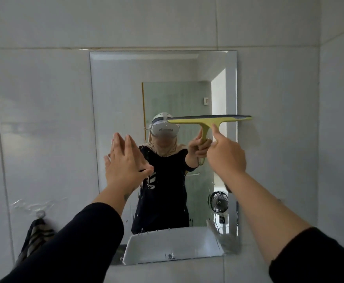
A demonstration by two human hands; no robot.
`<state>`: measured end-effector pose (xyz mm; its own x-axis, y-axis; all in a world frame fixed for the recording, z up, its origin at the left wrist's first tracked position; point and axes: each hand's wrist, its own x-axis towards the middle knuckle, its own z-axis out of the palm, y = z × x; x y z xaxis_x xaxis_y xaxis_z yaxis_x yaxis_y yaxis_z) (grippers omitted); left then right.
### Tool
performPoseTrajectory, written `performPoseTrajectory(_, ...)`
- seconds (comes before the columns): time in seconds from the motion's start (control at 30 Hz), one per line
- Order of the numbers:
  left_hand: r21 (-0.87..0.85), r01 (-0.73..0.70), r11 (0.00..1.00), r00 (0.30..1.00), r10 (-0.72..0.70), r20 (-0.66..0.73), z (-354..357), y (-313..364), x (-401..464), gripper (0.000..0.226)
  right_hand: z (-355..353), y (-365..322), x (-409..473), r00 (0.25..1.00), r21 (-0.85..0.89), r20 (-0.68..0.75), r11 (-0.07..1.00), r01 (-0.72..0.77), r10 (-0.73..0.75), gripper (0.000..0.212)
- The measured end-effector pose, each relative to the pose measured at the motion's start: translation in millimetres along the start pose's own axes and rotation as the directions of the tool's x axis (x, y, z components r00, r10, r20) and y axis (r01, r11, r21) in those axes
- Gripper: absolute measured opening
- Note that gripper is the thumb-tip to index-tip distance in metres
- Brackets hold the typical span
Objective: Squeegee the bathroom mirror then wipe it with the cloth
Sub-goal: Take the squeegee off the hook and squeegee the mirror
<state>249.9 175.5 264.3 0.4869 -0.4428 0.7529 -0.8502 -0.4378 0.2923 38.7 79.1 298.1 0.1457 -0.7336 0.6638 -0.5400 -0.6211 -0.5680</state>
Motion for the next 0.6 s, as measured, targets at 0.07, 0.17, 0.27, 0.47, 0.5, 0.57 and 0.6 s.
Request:
performPoseTrajectory(0.07, 0.014, -0.004, 1.0, 1.0, 0.004, 0.02, -2, -1, 2, 0.117, 11, -6, -9, 0.999, 0.089, 0.002, 0.995, -0.039, 0.039, 0.056)
performPoseTrajectory(0.17, 0.052, -0.013, 0.999, 0.999, 0.01, 0.051, -7, -3, 4, 0.115, 22, -17, -20, 0.996, 0.199, 0.0, 0.976, -0.083, 0.085, 0.051)
performPoseTrajectory(0.27, 0.056, -0.02, 0.998, 1.0, 0.02, 0.014, -12, -7, 3, 0.105, 32, -27, -27, 0.996, 0.233, -0.002, 0.969, -0.084, 0.086, 0.052)
performPoseTrajectory(0.47, 0.073, 0.001, 0.997, 1.0, 0.001, -0.026, -15, -23, -3, 0.102, 60, -52, -46, 0.998, 0.305, 0.006, 0.95, -0.066, 0.068, 0.055)
performPoseTrajectory(0.5, 0.081, 0.007, 0.997, 1.0, -0.006, -0.02, -16, -27, -3, 0.103, 67, -57, -50, 0.998, 0.303, 0.012, 0.951, -0.056, 0.056, 0.056)
performPoseTrajectory(0.57, 0.09, 0.017, 0.996, 1.0, -0.016, -0.015, -20, -33, -5, 0.105, 82, -68, -57, 0.999, 0.284, 0.03, 0.958, -0.041, 0.034, 0.057)
performPoseTrajectory(0.6, 0.09, 0.022, 0.996, 1.0, -0.021, -0.014, -22, -36, -6, 0.106, 89, -73, -60, 0.999, 0.28, 0.042, 0.959, -0.037, 0.026, 0.057)
